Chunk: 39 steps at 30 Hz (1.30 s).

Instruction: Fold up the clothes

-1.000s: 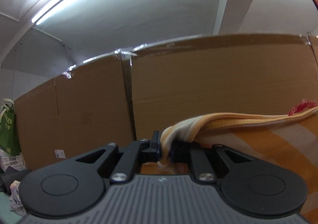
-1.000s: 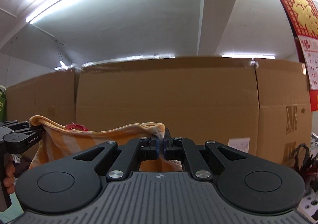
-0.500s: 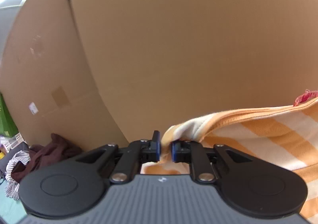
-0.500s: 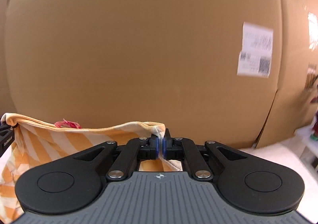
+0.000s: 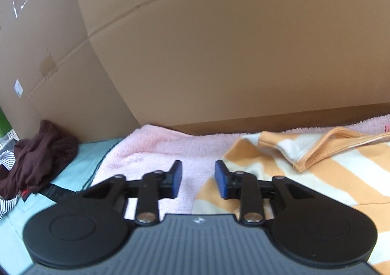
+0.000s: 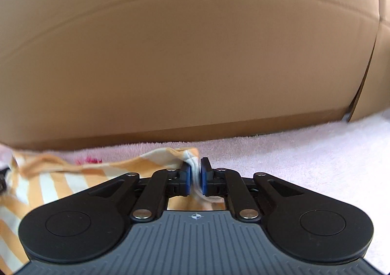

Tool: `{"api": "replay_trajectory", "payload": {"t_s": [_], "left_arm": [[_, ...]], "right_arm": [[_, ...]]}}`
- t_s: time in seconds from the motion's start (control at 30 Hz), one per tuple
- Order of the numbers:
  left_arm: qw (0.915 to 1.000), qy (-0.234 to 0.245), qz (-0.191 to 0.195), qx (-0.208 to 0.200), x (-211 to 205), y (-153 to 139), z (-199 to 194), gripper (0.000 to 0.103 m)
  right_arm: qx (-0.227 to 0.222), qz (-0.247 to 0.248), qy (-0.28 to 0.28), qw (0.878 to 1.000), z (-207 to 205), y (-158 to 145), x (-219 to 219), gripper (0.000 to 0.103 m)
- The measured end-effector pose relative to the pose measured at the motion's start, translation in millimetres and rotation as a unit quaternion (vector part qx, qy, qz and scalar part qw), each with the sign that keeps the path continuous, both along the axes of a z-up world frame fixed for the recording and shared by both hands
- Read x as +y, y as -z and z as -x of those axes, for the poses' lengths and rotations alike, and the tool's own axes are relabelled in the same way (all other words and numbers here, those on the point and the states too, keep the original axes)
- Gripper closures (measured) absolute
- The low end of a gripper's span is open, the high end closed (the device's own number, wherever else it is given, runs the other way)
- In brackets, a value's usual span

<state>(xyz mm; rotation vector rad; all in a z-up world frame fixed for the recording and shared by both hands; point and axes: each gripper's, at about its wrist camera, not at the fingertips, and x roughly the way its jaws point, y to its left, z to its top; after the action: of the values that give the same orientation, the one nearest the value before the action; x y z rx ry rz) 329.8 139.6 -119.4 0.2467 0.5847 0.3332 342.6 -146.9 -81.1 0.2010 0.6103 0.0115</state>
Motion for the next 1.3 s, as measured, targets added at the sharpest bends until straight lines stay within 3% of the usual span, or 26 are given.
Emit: {"api": "replay_trajectory", "payload": {"t_s": [0.1, 0.17, 0.23, 0.4, 0.5, 0.63, 0.73, 0.87, 0.97, 1.07, 1.1, 1.17, 1.3], "left_arm": [[0.9998, 0.005, -0.017, -0.006, -10.2, 4.4, 4.0, 0.059], [0.9997, 0.008, -0.016, -0.013, -9.3, 6.6, 8.8, 0.048], [0.9997, 0.009, -0.010, -0.020, -6.8, 6.8, 11.2, 0.041], [0.9993, 0.013, -0.009, -0.034, -11.1, 1.9, 16.3, 0.028], [0.9987, 0.019, -0.012, -0.046, -15.3, -2.8, 22.2, 0.022], [0.9972, 0.039, -0.030, -0.056, -18.9, -10.5, 38.9, 0.021], [0.9959, 0.057, -0.053, -0.047, -20.2, -23.9, 65.9, 0.025], [0.9947, 0.087, 0.006, -0.053, 3.9, -48.1, 137.9, 0.005], [0.9950, 0.080, 0.037, -0.046, 25.8, -53.3, 192.1, 0.005], [0.9957, 0.058, 0.068, -0.022, 49.7, -40.2, 234.1, 0.005], [0.9955, 0.055, 0.075, -0.017, 50.8, -35.9, 246.9, 0.006], [0.9951, 0.053, 0.083, -0.011, 50.4, -27.0, 269.0, 0.006], [0.9962, 0.076, 0.043, -0.006, 36.6, -14.1, 285.4, 0.004]], "right_arm": [[-0.014, -0.049, 0.021, 0.998, 16.3, -8.4, -25.5, 0.091], [-0.028, -0.083, 0.039, 0.995, 41.5, -18.8, -51.6, 0.079], [-0.040, -0.108, 0.055, 0.992, 74.6, -29.3, -81.4, 0.074], [-0.059, -0.055, 0.069, 0.994, 193.1, -33.3, -139.9, 0.061], [-0.037, -0.031, 0.006, 0.999, 258.7, -21.4, -146.5, 0.061], [-0.035, -0.004, -0.100, 0.994, 298.1, -12.6, -113.8, 0.061], [-0.048, 0.047, -0.161, 0.985, 312.7, -7.6, -88.7, 0.061], [-0.068, 0.106, -0.146, 0.981, 310.0, -0.3, -66.9, 0.061], [-0.069, 0.091, -0.126, 0.985, 307.3, 5.7, -67.5, 0.060], [-0.073, 0.062, -0.114, 0.989, 299.9, 7.3, -70.0, 0.061], [-0.075, 0.053, -0.112, 0.989, 299.0, 7.8, -71.0, 0.064], [-0.078, 0.034, -0.108, 0.990, 298.0, 8.8, -73.0, 0.088], [-0.089, 0.014, -0.089, 0.992, 297.9, 1.8, -80.0, 0.094]]}}
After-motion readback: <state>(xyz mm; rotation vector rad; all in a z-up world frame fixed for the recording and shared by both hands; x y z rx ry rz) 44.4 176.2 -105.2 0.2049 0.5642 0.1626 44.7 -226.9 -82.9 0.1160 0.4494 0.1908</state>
